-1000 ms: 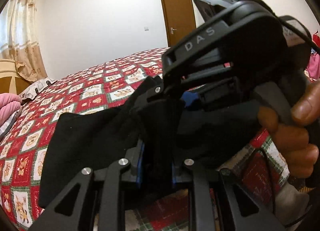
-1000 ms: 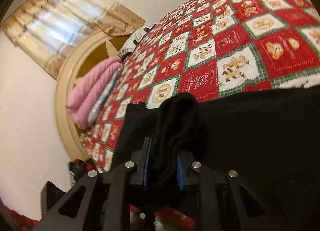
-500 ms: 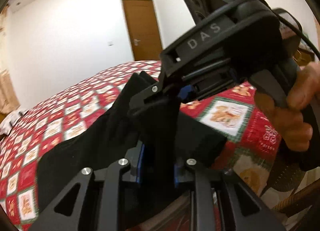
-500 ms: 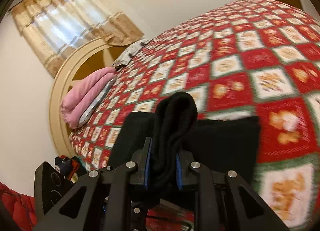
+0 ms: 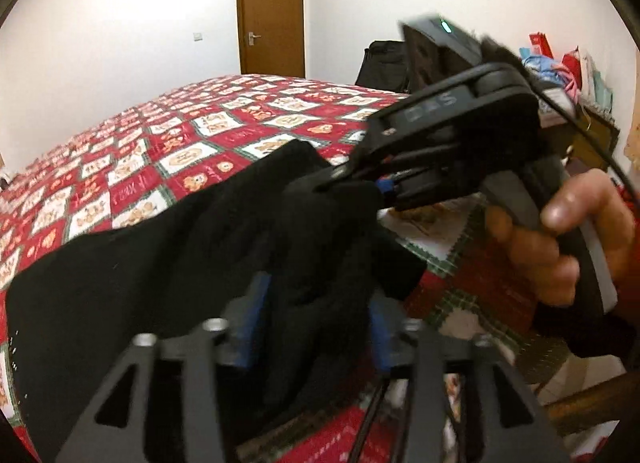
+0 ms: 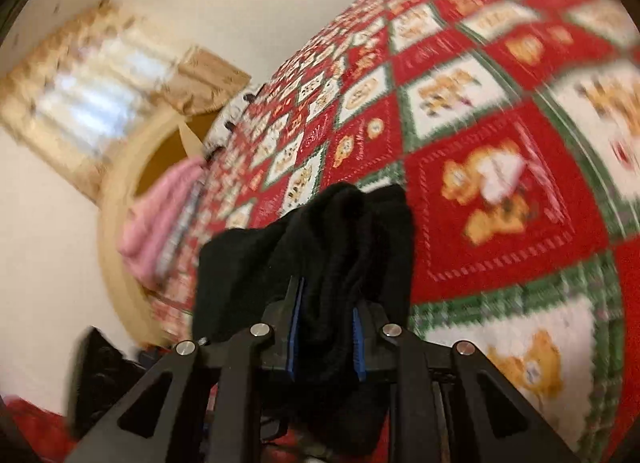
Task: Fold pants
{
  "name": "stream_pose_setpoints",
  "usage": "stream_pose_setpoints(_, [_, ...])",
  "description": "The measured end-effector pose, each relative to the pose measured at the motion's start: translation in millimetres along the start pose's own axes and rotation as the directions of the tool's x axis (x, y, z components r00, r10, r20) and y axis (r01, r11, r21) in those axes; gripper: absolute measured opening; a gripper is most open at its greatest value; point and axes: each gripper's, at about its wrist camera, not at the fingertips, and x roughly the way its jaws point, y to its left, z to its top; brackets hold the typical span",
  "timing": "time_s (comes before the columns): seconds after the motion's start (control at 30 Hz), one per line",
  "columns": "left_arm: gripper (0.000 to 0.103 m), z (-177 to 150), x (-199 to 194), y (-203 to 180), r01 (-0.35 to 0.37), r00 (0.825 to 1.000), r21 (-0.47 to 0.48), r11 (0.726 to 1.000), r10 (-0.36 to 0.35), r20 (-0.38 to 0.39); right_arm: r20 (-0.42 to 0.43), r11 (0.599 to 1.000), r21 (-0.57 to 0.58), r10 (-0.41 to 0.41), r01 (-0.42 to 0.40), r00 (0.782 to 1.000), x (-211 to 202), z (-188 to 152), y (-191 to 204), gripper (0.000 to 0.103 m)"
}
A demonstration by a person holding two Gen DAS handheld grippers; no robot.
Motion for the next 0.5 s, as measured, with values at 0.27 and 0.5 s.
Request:
stream_pose_setpoints(0.27, [0.075,-11.2,-56.8,48.8,-0.001,0.998,-0.075,0.997,0.005,0.058,0.200,0.990,-0.089,-0.088,0.107,0.976,-90.1,-27.8,26.6,0.027])
stream_pose_setpoints(0.5, [0.078,-7.8,-64.7,96.6,-0.207,0.972,-0.204,0.957,0.225,0.069,0.166,0.877,-0.406,-0.204,0.256,0.965,-34.5,-40.5,114.0,0.027])
